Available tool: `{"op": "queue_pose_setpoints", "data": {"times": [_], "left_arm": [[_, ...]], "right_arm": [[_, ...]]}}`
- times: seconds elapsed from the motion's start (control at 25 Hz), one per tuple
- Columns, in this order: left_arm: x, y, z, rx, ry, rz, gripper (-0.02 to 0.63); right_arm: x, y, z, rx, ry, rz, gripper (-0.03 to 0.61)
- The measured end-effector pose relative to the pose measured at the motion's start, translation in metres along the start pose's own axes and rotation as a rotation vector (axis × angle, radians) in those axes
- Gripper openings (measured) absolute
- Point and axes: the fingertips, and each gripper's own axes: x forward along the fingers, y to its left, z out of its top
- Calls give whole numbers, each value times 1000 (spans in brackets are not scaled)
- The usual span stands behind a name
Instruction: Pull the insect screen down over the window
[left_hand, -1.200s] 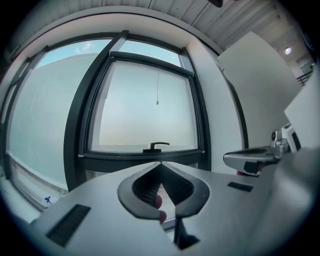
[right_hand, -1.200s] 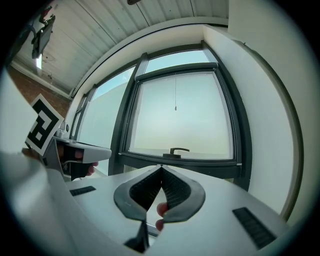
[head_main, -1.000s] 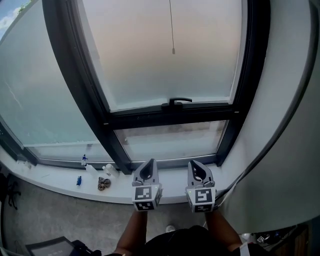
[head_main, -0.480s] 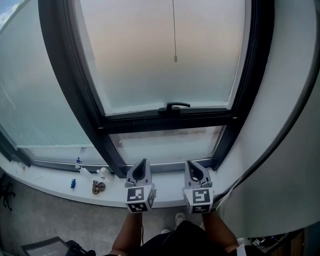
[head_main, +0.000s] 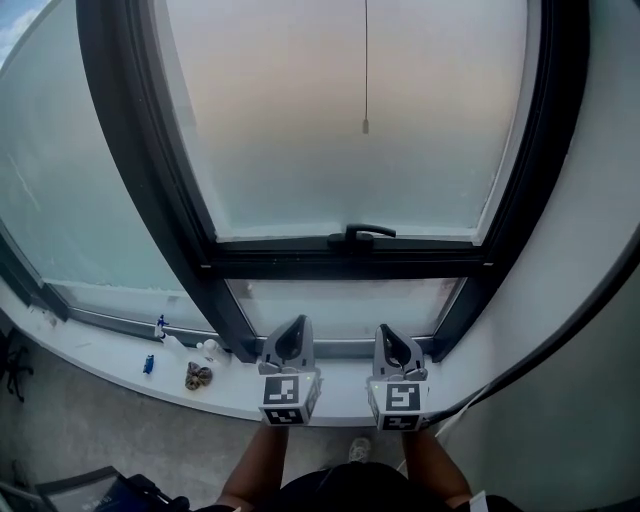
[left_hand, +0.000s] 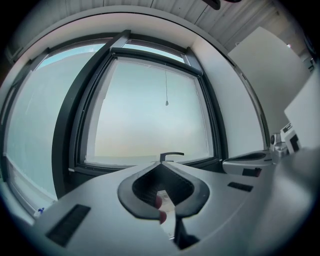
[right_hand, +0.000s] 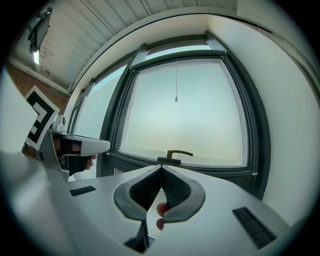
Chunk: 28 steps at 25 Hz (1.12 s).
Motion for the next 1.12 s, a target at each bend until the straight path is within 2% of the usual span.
{"op": "queue_pose_setpoints", "data": {"times": [0.24,0.44,0.56,0.64,0.72,0.92,1.12], "left_arm": [[34,4,-9,34,10,49,3],[54,0,9,30,-12,62,3],[57,10,14,73,-4,88,3],[58,16,17,103,6,108,3],[60,20,18,94,16,126,3],[73,23,27,79,19,125,3],[92,31,30,110,-12,98,3]], "right_arm": [[36,-27,5,-3,-27,21,3],[56,-46,17,-40,-75,54,3],[65,-48,18,-24,-63,62,3],[71,-46,24,-34,-95,77,3],[77,-44,30,-59,-131,97,3],[91,-46,36,-49,-151,116,3],[108,-45,57,-127,-178,120,3]]}}
